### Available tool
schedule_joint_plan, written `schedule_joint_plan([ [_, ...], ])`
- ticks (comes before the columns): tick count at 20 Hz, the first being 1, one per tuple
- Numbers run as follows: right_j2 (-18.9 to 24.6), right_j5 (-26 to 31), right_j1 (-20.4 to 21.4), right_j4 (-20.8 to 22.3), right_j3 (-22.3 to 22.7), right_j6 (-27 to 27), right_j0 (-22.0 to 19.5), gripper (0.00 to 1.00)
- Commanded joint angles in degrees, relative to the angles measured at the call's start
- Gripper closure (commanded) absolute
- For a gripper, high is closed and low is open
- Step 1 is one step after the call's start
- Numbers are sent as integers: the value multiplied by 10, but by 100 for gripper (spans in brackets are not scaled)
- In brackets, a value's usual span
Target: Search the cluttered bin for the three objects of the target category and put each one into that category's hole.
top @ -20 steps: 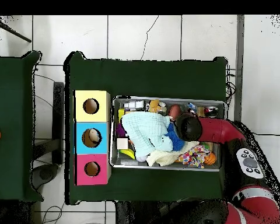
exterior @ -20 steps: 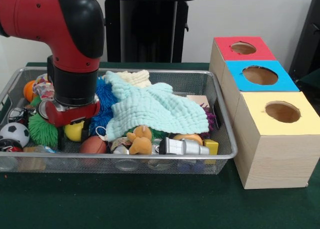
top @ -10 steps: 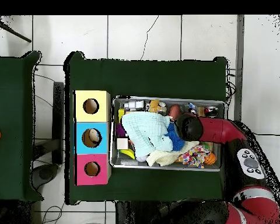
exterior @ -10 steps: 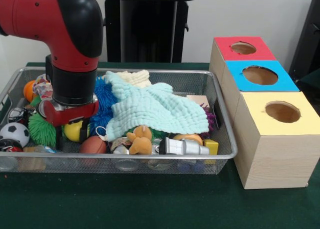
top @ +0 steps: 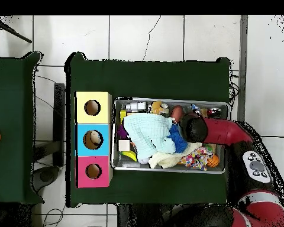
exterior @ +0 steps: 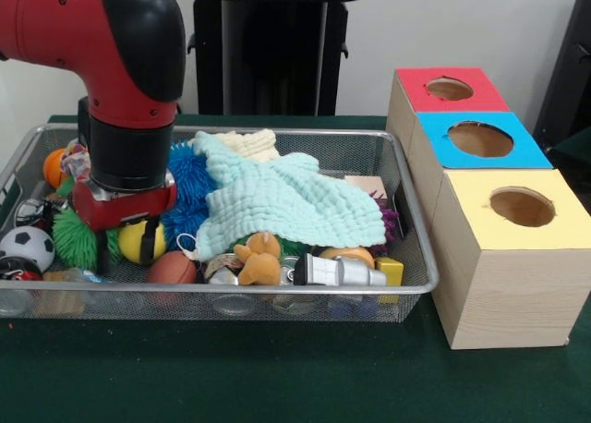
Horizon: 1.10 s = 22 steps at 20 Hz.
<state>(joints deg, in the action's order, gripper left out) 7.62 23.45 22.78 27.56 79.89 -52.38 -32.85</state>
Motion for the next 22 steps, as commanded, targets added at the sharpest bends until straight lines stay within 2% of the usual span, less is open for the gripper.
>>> schedule_joint_plan([
  [1,11,78,36,-3,18,-22,-13,0],
  [11,26,114,45,-5,-9,-1,-21,0],
  [22,37,63,-18,7,-38,-24,-26,0],
])
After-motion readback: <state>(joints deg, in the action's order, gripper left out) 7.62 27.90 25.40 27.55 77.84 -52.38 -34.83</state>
